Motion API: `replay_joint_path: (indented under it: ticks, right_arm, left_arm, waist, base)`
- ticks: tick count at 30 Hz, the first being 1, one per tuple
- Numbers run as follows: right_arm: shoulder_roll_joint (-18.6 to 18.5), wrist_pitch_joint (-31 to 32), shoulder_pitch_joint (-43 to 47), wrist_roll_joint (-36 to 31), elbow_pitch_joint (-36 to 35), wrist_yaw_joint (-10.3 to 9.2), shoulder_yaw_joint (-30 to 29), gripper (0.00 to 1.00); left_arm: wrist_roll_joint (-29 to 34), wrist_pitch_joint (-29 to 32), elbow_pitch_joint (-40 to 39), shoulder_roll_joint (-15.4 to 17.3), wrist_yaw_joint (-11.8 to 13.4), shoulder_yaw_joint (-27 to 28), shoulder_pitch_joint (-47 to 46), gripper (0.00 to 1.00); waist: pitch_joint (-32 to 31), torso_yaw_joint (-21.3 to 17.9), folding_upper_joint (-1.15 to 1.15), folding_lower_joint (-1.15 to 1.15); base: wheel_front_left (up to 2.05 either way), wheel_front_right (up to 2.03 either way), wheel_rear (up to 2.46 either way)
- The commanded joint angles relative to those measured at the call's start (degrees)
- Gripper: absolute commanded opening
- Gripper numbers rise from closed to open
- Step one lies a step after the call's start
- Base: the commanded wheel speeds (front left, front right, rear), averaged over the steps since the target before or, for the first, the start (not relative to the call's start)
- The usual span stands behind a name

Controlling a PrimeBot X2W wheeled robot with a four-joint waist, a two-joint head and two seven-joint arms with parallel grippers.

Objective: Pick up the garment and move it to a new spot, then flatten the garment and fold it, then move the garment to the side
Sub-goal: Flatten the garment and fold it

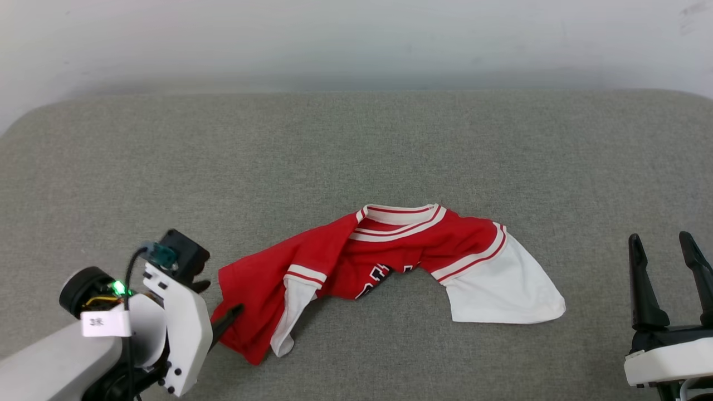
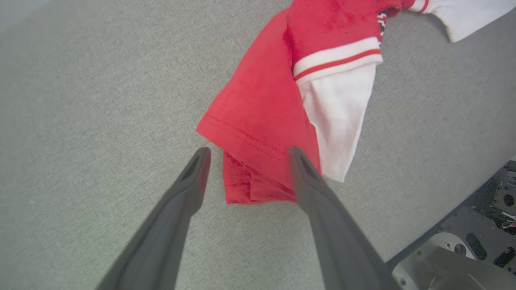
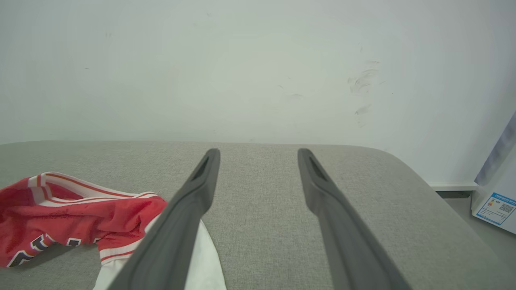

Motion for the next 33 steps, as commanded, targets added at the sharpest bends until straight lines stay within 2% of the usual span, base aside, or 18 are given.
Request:
replay_joint_path:
  ticks: [1, 4, 9, 18, 19, 20, 23, 28, 33]
  right_arm:
    - [-0.3, -0.4, -0.9, 0.1, 0.1, -0.06, 0.1, 1.0]
    - [-0.4, -0.6, -1.4, 0.2, 0.5, -0.06, 0.3, 1.0]
    - [-1.0, -0.8, -2.6, 0.4, 0.9, -0.06, 0.8, 1.0]
    - [-1.5, -1.0, -3.3, 0.0, 1.1, -0.06, 0.8, 1.0]
    - [-1.5, -1.0, -3.3, -0.1, 1.1, -0.06, 0.7, 1.0]
    - [-1.5, -0.9, -3.2, -0.2, 1.1, -0.06, 0.7, 1.0]
    - [-1.1, -0.6, -2.9, -0.6, 0.9, -0.06, 0.5, 1.0]
    - [-0.9, -0.2, -2.2, -0.7, 0.7, -0.06, 0.4, 1.0]
    - [-0.6, 0.1, -0.9, -0.8, 0.4, -0.06, 0.0, 1.0]
  left_arm:
    - [0.3, 0.8, 1.1, -0.6, -0.5, -0.7, -0.1, 1.0]
    - [0.0, 2.4, 4.7, -2.5, -1.6, -2.1, 0.2, 1.0]
    - [3.2, 3.9, 11.9, -5.2, -3.3, -4.9, -1.2, 1.0]
    - [2.3, 5.9, 23.5, -10.9, -8.0, -8.2, 0.4, 1.0]
    - [2.6, 6.1, 24.3, -11.3, -8.7, -8.6, 0.5, 0.59]
    - [2.9, 6.1, 25.0, -11.7, -9.3, -8.9, 0.6, 0.0]
    - [2.4, 5.5, 26.2, -12.5, -10.5, -9.2, 1.1, 0.0]
    - [2.2, 1.4, 25.0, -12.3, -10.0, -5.9, -1.2, 0.0]
    - [2.2, -2.6, 18.1, -8.3, -7.8, -1.9, -3.7, 0.0]
  waist:
    - [0.6, -0.3, 0.0, 0.0]
    - [1.6, -0.7, 0.0, 0.0]
    - [3.5, -1.7, 0.0, 0.0]
    - [5.5, -3.0, 0.0, 0.0]
    - [5.5, -3.0, 0.0, 0.0]
    - [5.4, -3.0, 0.0, 0.0]
    - [5.0, -2.7, 0.0, 0.0]
    - [3.5, -1.7, 0.0, 0.0]
    - [1.7, -0.6, 0.0, 0.0]
  base:
    - [0.0, 0.0, 0.0]
    - [0.0, 0.0, 0.0]
    - [0.0, 0.0, 0.0]
    - [0.0, 0.0, 0.0]
    - [0.0, 0.0, 0.0]
    - [0.0, 0.0, 0.0]
    - [0.0, 0.0, 0.0]
    - [0.0, 0.0, 0.0]
    - [0.0, 0.0, 0.0]
